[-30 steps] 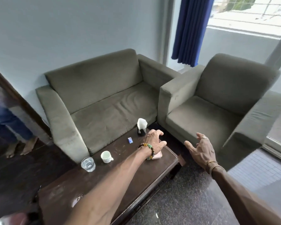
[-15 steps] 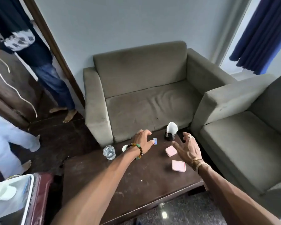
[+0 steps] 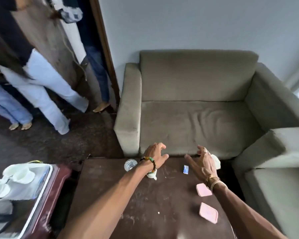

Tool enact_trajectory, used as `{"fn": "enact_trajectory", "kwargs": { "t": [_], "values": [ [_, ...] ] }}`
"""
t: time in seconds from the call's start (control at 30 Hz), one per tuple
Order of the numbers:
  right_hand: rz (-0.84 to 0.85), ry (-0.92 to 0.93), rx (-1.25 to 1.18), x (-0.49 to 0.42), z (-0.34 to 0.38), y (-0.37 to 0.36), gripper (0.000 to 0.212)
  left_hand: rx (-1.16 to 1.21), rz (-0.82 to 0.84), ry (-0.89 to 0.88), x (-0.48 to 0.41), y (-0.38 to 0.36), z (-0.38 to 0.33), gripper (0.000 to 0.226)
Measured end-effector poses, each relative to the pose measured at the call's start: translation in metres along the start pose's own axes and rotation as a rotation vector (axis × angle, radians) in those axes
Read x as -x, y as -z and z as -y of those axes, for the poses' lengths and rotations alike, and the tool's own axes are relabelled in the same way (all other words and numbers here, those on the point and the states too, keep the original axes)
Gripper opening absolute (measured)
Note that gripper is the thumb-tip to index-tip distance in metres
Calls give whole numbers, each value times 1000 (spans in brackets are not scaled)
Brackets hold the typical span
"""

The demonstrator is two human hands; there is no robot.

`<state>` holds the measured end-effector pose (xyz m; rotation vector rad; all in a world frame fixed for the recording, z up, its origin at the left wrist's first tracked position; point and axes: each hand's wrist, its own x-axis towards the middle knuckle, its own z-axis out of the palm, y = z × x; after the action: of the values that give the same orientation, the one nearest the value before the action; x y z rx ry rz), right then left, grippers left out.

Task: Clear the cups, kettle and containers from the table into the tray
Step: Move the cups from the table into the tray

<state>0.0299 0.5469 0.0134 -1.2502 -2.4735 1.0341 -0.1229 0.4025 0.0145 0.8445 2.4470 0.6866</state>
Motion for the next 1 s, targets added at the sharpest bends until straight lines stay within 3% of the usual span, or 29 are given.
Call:
{"fn": "enact_trajectory", "kwargs": {
  "t": [0.17,0.43,0.6,1.0],
  "values": [
    [228,64,86,-32,-12,-61,73,94,-24,181,-16,-26,58,44],
    [557,192,219,-60,-46,-159,42,369,-92,564,-2,-112,142,44],
    [687,162,292,-72,-58,-200,74,380,-117,691,6,-153,175,50],
    [712,114,258,-100,-100,-299,85,410,-86,742,-41,-236,230,59]
  ]
}}
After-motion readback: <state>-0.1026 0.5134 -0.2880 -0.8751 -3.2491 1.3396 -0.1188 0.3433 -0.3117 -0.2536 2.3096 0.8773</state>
